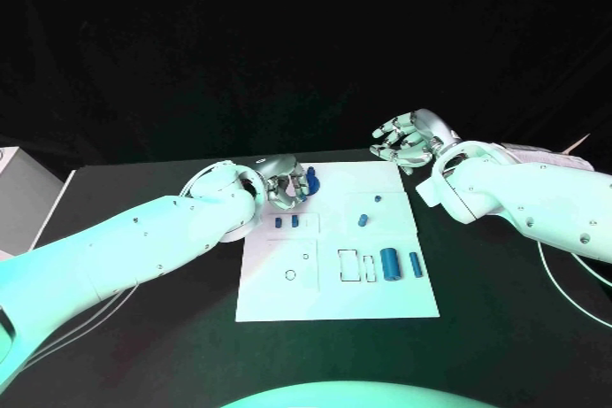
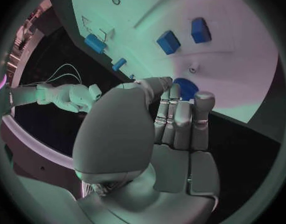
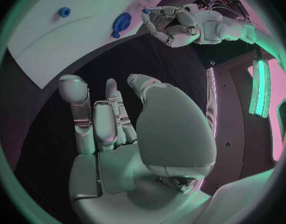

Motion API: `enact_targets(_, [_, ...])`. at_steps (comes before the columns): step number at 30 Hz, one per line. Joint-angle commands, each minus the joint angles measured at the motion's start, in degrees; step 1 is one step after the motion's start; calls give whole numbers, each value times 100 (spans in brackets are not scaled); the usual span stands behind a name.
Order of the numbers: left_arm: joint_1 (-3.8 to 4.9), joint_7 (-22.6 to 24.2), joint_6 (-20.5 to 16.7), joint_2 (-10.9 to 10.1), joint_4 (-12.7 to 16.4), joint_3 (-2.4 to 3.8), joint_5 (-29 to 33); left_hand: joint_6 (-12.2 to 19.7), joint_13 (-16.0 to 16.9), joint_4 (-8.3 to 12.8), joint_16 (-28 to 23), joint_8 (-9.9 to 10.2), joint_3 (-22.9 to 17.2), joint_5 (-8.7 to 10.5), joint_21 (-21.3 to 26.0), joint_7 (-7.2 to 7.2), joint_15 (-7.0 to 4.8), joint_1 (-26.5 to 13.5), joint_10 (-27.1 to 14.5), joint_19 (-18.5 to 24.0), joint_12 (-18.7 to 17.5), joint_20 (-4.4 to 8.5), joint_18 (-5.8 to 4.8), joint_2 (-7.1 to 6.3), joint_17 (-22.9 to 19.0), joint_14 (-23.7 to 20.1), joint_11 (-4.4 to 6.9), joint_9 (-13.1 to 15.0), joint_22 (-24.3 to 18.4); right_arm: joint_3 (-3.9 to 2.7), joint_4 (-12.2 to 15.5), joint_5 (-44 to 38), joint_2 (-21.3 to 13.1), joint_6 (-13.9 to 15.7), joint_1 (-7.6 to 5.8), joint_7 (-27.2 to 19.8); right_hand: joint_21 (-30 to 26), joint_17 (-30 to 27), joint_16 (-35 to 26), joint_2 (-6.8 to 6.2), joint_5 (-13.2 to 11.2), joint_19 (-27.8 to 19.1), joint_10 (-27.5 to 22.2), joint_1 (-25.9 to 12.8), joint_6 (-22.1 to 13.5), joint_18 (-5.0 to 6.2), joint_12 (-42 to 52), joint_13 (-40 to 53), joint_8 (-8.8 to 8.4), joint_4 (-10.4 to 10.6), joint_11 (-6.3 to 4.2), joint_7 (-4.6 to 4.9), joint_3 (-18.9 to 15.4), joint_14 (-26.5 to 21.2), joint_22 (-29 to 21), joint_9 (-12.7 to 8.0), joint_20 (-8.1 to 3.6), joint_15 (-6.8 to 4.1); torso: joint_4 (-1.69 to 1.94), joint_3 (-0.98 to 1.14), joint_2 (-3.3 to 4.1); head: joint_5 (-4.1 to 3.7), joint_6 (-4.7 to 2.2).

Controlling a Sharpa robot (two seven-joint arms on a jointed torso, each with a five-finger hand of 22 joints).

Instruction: Assemble the parts on the task board

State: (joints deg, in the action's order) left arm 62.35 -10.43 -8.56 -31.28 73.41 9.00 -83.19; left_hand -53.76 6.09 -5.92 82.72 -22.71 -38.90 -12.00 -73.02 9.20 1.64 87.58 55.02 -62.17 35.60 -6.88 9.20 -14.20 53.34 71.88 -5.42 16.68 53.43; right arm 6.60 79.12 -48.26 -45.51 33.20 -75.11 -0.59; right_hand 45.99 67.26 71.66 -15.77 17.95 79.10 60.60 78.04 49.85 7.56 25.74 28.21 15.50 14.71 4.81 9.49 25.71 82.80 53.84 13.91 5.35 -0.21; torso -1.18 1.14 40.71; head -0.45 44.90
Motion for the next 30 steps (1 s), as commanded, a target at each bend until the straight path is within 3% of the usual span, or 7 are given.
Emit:
enact_targets(1, [1,18,155,-70,78,25,330,-52,-11,21,18,30,5,-24,-33,-7,-10,-52,52,-17,-26,-16,-88,-11,-6,31,-3,10,3,-2,4,-57,-5,-48,2,-59,-20,-9,-3,10,4,29,17,-62,41,46,-20,-5,30,-19,-16,3,26,29,-5,-6,-10,1,7,3,-5,1,8])
enact_targets(14, [0,-146,365,-330,67,62,285,-66,-14,19,4,49,18,-19,-20,-8,-7,-100,72,3,-65,-21,-84,-17,-76,-3,-3,19,-16,-1,-1,-67,-12,-48,4,-56,-20,-9,-3,10,4,29,17,-62,41,46,-20,-5,30,-19,-16,3,26,29,-5,-6,-10,1,-2,-4,2,26,5])
enact_targets(30, [-2,-159,373,-272,-27,57,226,-74,-17,27,-5,59,19,-21,-3,-13,-9,-111,75,30,-91,-23,-77,-20,-111,-22,-1,24,-48,-1,6,-74,-10,-45,5,-53,-30,-16,-11,7,9,28,19,-66,51,47,-38,-23,34,-25,-17,0,28,25,-11,-5,-11,0,-10,9,3,43,16])
